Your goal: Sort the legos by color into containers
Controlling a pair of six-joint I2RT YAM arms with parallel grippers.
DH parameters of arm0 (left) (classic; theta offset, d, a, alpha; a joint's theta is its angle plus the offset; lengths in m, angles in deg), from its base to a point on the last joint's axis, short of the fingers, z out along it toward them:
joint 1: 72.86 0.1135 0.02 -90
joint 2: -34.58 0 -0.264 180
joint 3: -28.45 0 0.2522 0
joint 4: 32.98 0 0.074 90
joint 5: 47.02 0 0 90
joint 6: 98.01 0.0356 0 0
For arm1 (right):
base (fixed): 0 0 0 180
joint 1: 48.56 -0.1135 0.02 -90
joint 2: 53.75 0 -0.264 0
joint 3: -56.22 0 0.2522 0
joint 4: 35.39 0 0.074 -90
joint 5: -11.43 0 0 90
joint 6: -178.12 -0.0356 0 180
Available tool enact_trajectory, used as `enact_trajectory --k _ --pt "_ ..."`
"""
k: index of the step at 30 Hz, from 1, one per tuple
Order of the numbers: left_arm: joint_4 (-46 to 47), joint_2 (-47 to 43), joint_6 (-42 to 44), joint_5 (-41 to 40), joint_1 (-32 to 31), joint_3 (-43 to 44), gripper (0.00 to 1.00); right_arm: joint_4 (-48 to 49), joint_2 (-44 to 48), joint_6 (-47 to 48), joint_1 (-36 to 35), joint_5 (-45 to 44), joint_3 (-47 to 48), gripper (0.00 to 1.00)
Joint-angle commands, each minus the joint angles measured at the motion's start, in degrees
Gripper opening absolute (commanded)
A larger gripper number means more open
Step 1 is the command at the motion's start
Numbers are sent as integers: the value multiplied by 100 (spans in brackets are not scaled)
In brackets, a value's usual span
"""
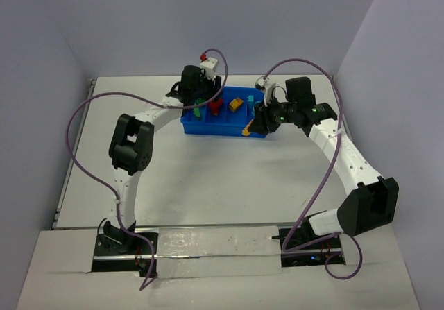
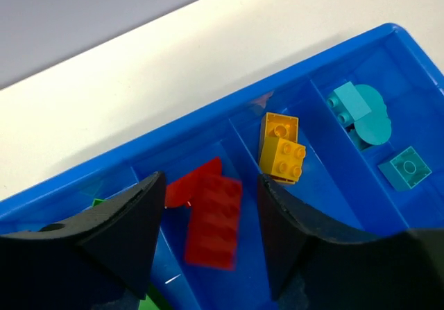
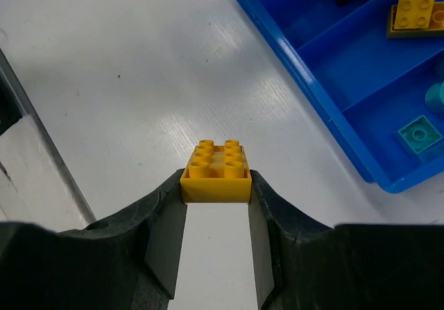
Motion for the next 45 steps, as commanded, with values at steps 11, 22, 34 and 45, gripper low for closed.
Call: enact_trajectory --k 11,22,34,45 --pt "-1074 -1780 167 438 394 633 81 954 -829 -632 -49 -1288 1131 0" --pt "-1533 -4007 -119 727 763 -1850 99 1031 -2713 -1077 -529 -2657 2599 0" --pt "-1526 -4263 -760 938 1231 -2414 99 442 -4288 -1376 -699 -3436 3890 0" --pt "-1638 -4005 -808 1189 1303 -2194 99 268 -4570 -1411 -715 -3478 3739 21"
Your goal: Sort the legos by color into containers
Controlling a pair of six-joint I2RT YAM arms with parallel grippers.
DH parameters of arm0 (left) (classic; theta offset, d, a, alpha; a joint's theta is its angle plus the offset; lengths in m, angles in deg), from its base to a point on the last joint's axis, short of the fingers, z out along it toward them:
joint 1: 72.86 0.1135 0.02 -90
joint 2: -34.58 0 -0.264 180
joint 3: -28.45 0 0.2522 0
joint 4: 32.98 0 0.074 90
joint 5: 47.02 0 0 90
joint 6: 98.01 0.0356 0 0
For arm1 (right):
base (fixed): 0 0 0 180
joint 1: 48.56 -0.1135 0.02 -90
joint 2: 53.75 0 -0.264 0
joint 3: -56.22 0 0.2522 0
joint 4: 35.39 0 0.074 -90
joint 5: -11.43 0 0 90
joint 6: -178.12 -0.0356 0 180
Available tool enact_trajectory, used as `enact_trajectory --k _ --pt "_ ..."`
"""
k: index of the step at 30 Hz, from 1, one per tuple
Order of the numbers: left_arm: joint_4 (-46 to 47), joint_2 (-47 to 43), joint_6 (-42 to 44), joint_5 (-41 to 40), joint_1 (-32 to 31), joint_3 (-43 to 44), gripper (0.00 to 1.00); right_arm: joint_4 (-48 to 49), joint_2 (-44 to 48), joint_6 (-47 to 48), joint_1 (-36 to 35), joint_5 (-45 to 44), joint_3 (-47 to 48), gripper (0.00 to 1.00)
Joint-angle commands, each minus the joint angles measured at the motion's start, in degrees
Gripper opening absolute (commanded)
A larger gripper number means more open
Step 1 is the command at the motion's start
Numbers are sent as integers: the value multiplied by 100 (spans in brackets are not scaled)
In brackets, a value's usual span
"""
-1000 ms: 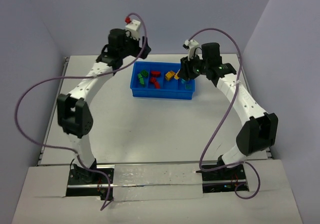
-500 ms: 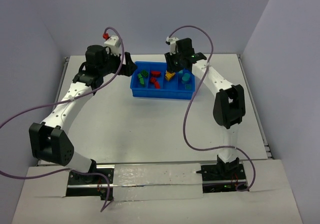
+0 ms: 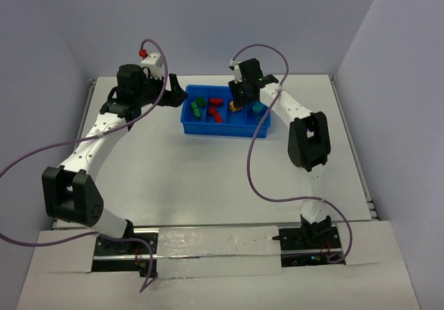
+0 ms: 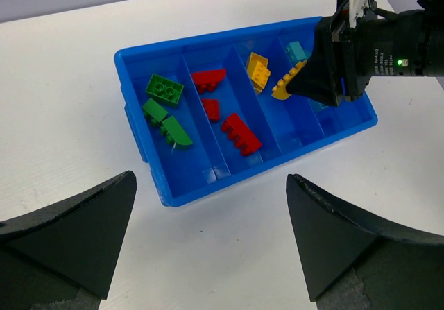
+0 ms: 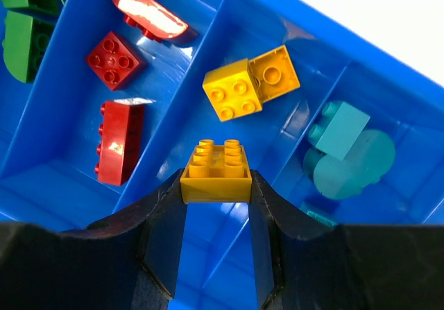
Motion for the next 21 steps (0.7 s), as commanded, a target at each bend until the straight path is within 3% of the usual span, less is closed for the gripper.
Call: enact_trajectory --k 1,6,13,21 --pt "5 119 -65 174 53 315 99 -2 -8 -66 -46 -79 78 22" --pt "-54 164 -20 214 77 373 99 -15 99 -124 -46 16 1 56" --pt "-283 184 49 353 259 518 99 -103 562 -184 -90 213 -22 81" --pt "-745 -16 152 278 646 597 99 -43 2009 -52 45 596 -540 100"
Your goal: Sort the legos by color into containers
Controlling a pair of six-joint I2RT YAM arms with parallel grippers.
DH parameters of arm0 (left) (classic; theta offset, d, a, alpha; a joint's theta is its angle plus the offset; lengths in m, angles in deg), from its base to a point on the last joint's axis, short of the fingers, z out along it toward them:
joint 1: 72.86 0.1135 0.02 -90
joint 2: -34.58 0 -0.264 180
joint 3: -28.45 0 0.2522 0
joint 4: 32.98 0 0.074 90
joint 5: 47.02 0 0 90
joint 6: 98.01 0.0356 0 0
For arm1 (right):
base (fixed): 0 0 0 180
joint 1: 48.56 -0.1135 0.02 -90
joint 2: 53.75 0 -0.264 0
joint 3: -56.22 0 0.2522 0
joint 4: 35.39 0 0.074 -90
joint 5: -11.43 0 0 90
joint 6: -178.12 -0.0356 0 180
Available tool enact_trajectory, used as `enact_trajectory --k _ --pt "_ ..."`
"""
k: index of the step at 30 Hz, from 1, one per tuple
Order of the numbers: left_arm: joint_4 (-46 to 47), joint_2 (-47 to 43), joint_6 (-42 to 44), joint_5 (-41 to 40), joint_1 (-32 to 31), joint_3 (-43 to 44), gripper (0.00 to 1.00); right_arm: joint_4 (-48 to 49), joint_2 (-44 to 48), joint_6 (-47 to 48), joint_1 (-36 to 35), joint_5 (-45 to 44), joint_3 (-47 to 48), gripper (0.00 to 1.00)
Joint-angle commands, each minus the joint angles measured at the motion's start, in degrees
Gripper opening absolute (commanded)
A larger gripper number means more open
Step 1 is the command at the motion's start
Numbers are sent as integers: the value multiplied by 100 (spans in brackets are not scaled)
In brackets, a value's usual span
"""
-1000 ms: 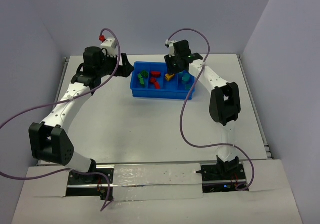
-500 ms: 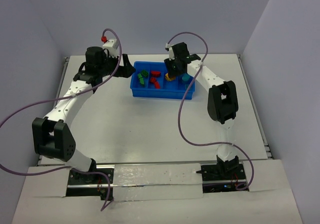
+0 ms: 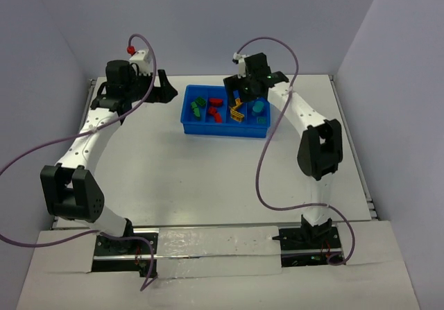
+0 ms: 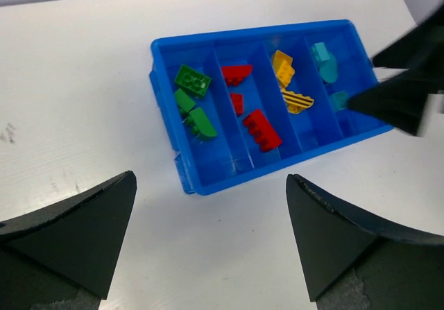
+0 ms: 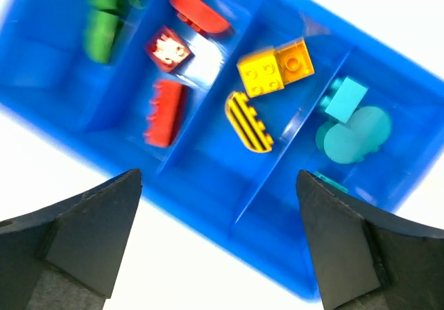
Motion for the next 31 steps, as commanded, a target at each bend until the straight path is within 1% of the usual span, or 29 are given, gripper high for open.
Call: enact_trajectory --k 1,6,8,9,11,13,16,20,24,31 --pt "-330 -222 173 -96 164 216 99 240 1526 112 132 303 -407 100" --pt "-640 -457 239 -549 317 -74 99 428 2677 122 721 359 -1472 100" --pt "-621 -684 252 -561 456 -331 99 549 3159 117 1020 343 -1919 100" --pt "-587 -734 267 -567 482 -387 99 619 3259 122 1139 313 -2139 100" --pt "-494 -981 348 -638 552 -684 99 821 3750 221 1361 117 -2693 100" --pt "-488 -1205 463 -722 570 -778 99 926 4186 345 1436 -76 -3120 100" --pt "-537 -1574 666 -1080 570 -1023 99 1052 4872 507 1469 -358 -3672 100" --pt "-568 -1966 828 -1361 570 -1412 99 1213 5468 409 1489 -531 -4512 100" --pt "-591 -2237 847 -1442 570 -1554 99 1296 5786 329 1570 -440 -4795 100" --pt "-562 -2352 767 -1637 570 -1599 99 1282 5935 265 1609 -371 -4783 100"
